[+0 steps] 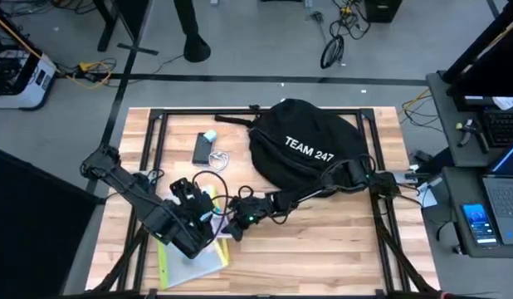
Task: Unpack backpack
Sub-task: Put the game card into the green zip bag
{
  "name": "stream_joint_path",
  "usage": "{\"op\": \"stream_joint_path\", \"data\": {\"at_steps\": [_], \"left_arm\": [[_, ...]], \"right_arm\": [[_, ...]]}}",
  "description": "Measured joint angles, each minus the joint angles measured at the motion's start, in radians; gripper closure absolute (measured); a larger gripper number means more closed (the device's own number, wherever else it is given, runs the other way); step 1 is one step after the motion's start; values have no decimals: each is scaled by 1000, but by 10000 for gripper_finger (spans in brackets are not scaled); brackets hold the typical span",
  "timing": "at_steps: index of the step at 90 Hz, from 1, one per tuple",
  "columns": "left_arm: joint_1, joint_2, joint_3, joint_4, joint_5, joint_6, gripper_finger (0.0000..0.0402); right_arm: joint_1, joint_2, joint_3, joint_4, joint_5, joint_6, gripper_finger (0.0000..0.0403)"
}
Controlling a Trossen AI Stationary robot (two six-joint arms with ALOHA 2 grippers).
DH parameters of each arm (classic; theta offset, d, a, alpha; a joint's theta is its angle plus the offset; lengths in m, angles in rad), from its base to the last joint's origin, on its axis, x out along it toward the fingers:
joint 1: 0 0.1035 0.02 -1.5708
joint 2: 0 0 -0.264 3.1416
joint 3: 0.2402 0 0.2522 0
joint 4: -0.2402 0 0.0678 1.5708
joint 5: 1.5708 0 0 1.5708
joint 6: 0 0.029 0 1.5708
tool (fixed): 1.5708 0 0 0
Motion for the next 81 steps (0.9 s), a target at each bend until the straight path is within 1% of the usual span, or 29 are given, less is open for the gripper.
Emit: {"op": "stream_joint_path", "data": {"at_steps": [13,30,44,58,81], "left_arm": [[-5,0,0,0,-2,-22,17],[-10,0,0,1,-17,-22,17],[-15,0,0,3,0,-23,17],[-21,0,0,20,3,-23,17],[-20,0,0,25,2,-23,17]], "right_arm": [[7,-4,3,-86,5,46,351],[7,2,2,-99,14,90,351],[17,-24,-1,-161,-13,121,351],[38,-31,-2,-166,-73,190,351],[62,-33,-2,-190,-236,286,351]]}}
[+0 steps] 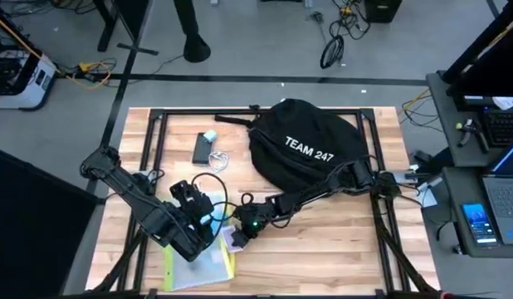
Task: Unpack backpack
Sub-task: Put the game card into the green zip bag
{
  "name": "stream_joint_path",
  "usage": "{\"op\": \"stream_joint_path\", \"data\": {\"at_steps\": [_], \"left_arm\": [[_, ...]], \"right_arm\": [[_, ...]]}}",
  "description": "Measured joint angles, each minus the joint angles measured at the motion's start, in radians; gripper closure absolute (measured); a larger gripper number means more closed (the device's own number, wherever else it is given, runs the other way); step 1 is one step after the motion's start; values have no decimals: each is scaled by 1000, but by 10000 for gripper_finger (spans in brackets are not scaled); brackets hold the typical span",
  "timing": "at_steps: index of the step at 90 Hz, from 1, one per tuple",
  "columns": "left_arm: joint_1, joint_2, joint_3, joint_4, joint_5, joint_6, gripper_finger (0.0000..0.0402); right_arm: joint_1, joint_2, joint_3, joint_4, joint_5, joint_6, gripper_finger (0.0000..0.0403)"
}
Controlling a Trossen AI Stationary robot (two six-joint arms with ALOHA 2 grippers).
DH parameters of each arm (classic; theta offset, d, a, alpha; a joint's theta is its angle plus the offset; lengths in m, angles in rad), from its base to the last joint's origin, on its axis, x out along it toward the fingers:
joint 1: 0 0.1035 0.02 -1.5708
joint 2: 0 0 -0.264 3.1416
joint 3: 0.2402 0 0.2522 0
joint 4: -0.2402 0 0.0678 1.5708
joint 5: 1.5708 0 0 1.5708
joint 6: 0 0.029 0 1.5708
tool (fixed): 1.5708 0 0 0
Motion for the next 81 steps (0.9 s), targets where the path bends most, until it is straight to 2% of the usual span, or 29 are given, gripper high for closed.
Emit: {"op": "stream_joint_path", "data": {"at_steps": [14,30,41,55,81], "left_arm": [[0,0,0,10,-1,0,17],[0,0,0,8,6,-2,17],[0,0,0,4,7,-27,17],[1,0,-2,16,5,-46,17],[2,1,-3,26,-3,-53,17]], "right_arm": [[-18,-8,0,-39,-94,23,351],[-54,-59,-6,-253,-241,-30,351],[-77,-65,-5,-261,-227,-46,351],[-84,-40,-2,-166,-150,-28,351],[-104,-19,-4,-48,-74,19,351]]}}
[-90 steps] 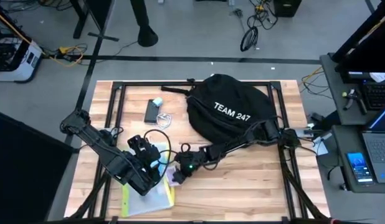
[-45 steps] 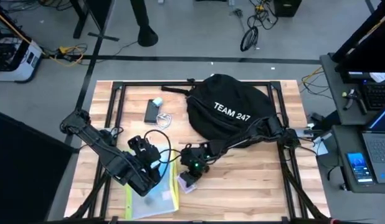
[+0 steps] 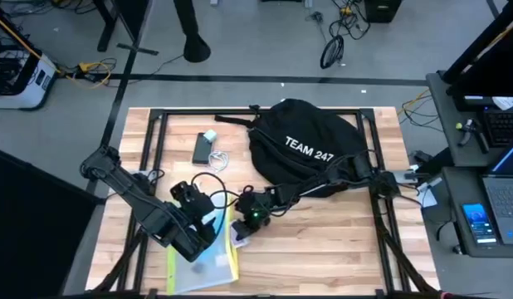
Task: Unpack backpack
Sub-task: Put the game card into the green zip bag
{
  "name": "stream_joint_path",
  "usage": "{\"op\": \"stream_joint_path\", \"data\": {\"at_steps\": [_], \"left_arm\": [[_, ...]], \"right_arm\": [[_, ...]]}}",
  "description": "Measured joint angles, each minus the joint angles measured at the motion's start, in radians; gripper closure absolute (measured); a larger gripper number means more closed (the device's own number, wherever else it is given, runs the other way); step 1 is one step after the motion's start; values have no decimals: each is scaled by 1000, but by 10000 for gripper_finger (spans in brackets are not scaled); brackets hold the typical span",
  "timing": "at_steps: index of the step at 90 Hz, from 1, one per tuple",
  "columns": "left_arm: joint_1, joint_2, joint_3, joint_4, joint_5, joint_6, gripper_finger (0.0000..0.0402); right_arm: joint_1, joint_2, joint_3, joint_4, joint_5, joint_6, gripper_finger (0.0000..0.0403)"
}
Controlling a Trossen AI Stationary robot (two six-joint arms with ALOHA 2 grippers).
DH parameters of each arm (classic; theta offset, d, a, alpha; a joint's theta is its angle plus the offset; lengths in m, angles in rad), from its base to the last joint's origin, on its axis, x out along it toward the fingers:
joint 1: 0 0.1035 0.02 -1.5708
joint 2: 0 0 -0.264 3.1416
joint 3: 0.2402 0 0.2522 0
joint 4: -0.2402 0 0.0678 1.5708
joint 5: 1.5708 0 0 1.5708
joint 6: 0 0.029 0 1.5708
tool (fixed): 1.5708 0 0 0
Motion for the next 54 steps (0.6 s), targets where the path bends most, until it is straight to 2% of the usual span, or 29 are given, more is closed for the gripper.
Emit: {"op": "stream_joint_path", "data": {"at_steps": [12,21,32,54], "left_arm": [[0,0,0,23,-1,0,17],[0,0,0,21,-1,0,17],[0,0,0,21,-1,0,17],[5,0,-1,22,-3,0,17]], "right_arm": [[6,6,-4,113,63,6,351],[15,9,-2,157,106,-47,349],[21,18,1,171,145,-45,320],[43,39,4,216,142,-44,271]]}}
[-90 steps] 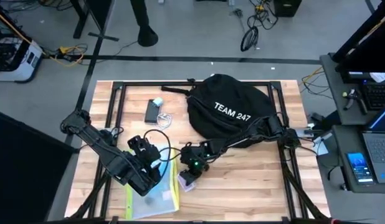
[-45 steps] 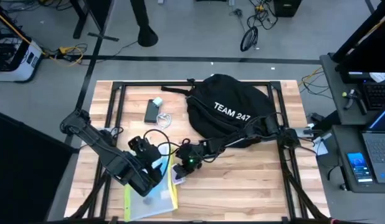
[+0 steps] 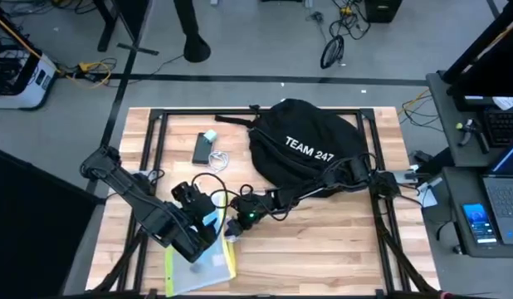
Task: Unpack backpack
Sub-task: Put the game card into the green zip bag
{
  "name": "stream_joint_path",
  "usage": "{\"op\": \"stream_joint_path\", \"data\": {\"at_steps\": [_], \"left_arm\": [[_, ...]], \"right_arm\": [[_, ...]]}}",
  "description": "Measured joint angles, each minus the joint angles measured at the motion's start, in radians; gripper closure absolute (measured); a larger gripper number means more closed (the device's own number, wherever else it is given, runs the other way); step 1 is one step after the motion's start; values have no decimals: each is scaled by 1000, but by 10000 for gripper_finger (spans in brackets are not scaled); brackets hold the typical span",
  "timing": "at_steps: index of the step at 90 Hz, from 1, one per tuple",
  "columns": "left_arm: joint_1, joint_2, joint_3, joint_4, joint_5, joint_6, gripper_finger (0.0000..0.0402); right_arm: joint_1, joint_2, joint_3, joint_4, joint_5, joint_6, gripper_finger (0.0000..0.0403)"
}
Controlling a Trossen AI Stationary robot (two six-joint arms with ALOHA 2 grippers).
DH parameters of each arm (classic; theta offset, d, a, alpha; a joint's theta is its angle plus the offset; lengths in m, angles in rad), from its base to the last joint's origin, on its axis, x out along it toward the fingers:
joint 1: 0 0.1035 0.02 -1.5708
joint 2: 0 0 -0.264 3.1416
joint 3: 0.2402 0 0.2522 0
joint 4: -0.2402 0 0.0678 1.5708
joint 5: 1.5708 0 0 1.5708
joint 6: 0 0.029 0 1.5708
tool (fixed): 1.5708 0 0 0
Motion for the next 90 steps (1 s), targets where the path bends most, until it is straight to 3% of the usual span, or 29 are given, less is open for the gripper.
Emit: {"op": "stream_joint_path", "data": {"at_steps": [21,36,59,76,90], "left_arm": [[26,0,0,-2,0,1,17],[31,0,0,-2,0,9,17],[33,0,0,-5,4,28,17],[32,0,0,-5,15,29,17],[33,0,0,-3,50,29,17]], "right_arm": [[17,1,0,-6,-78,-66,206],[17,-8,5,-137,-189,-174,174],[17,-18,9,-150,-176,-207,180],[4,-27,106,-475,-220,-314,192],[-2,-47,178,-610,-224,-362,197]]}}
